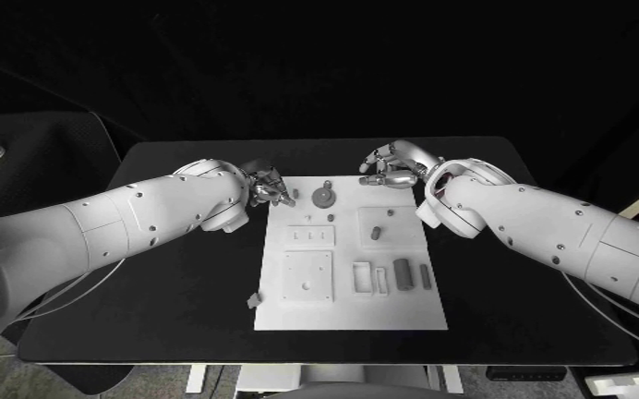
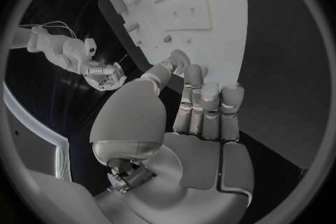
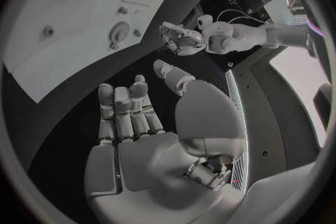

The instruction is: Assemble the parts on the task board

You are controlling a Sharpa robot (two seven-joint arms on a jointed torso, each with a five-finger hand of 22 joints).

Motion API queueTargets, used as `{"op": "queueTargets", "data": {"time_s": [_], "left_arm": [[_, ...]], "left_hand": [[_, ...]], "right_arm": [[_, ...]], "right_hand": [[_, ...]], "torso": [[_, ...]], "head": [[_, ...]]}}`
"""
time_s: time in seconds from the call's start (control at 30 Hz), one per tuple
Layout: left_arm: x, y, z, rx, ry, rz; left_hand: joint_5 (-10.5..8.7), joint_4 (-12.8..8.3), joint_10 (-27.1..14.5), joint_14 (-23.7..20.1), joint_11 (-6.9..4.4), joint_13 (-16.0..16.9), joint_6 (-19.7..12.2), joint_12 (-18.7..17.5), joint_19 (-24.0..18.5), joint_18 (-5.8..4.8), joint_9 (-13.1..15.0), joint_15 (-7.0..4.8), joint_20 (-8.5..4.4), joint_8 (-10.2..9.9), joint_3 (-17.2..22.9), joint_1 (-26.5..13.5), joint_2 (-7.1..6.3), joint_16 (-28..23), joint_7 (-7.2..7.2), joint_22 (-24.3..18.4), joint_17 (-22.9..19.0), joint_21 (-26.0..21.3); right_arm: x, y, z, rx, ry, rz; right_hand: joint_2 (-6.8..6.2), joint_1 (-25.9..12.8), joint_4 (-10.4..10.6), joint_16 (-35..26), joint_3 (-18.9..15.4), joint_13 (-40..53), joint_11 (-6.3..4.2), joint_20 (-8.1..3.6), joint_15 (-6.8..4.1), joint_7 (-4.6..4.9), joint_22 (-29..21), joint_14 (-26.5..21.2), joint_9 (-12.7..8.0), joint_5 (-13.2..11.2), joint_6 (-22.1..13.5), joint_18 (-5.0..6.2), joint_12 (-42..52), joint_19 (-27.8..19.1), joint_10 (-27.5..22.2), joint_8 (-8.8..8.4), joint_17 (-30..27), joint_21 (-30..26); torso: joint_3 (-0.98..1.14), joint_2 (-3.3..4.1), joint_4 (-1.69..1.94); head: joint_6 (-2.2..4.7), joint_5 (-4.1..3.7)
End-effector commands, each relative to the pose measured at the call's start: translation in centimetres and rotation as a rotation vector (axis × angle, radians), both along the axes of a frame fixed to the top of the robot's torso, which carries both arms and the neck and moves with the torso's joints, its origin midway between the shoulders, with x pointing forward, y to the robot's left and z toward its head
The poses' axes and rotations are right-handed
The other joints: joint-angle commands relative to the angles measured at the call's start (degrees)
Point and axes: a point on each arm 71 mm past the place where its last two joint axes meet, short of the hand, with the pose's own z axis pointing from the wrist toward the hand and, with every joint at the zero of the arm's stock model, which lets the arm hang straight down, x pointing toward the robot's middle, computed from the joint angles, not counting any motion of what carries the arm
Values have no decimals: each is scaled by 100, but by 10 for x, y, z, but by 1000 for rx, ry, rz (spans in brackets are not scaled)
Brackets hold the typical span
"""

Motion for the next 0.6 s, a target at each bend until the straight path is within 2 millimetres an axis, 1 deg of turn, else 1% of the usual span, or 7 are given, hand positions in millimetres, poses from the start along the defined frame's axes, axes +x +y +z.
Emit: {"op": "queueTargets", "data": {"time_s": [0.03, 0.17, 0.23, 0.33, 0.4, 0.53, 0.6], "left_arm": [[3, 3, 11, -156, -112, 30], [2, 14, 13, -188, -142, 64], [2, 21, 14, -202, -149, 87], [1, 27, 14, -206, -149, 97], [1, 31, 13, -218, -139, 110], [2, 36, 12, -233, -128, 128], [3, 38, 12, -247, -124, 139]], "left_hand": [[-6, 11, 101, -70, -4, -40, 98, -65, -81, 296, 27, 35, 32, 45, 79, 104, 8, -121, 0, -51, -67, -94], [-5, 36, 152, -144, 4, -152, 144, -208, -186, 239, 62, 99, 78, 78, 225, 238, 23, -395, -5, -175, -228, -303], [-6, 43, 146, -179, 29, -236, 153, -330, -240, 204, 80, 147, 104, 87, 330, 312, 23, -571, -6, -254, -332, -436], [-6, 40, 151, -200, 44, -297, 158, -416, -278, 178, 92, 183, 122, 93, 418, 375, 27, -702, -6, -312, -408, -535], [-6, 15, 185, -197, 68, -431, 173, -605, -310, 134, 120, 253, 153, 103, 793, 651, 49, -956, -7, -426, -559, -731], [-1, 17, 197, -215, 77, -468, 179, -659, -333, 115, 128, 277, 166, 107, 881, 688, 30, -1039, -8, -459, -604, -794], [-3, 21, 199, -217, 79, -473, 177, -665, -336, 111, 129, 281, 169, 106, 883, 681, 19, -1050, -7, -463, -610, -802]], "right_arm": [[-7, 12, 0, -50, -46, 92], [-17, 25, -3, -69, -57, 148], [-25, 36, -6, -84, -58, 194], [-34, 48, -9, -106, -60, 244], [-39, 57, -11, -120, -66, 277], [-48, 74, -17, -155, -78, 337], [-54, 84, -23, -176, -78, 369]], "right_hand": [[-28, 35, -12, 28, -46, -10, -11, -5, -20, 4, -10, 4, 10, -26, 55, 68, 30, -5, 7, 17, -9, 495], [-26, 55, -16, 29, -60, -11, -13, -7, -22, 3, -11, 4, 13, -24, 66, 71, 32, -6, 7, 23, -9, 496], [-25, 71, -19, 30, -70, -12, -14, -8, -23, 2, -11, 4, 15, -24, 74, 73, 33, -6, 8, 27, -10, 496], [-27, 103, -25, 30, -87, -13, -17, -11, -26, 1, -12, 5, 20, -24, 89, 78, 36, -8, 9, 34, -11, 497], [-29, 137, -31, 31, -103, -15, -19, -14, -28, 0, -14, 5, 23, -23, 99, 82, 38, -9, 9, 38, -12, 498], [-32, 189, -36, 31, -126, -18, -23, -18, -32, -1, -16, 5, 27, -23, 111, 87, 41, -11, 9, 42, -14, 498], [-34, 214, -38, 31, -137, -20, -24, -19, -33, -2, -17, 4, 28, -22, 114, 89, 42, -12, 9, 43, -15, 498]], "torso": [[-6, 1, 4], [-11, 1, -2], [-9, 7, -6], [-13, 6, -5], [-11, 7, -2], [-6, 0, -3], [-10, -1, -3]], "head": [[8, 33], [9, 74], [17, 118], [19, 109], [14, 120], [14, 147], [17, 174]]}}
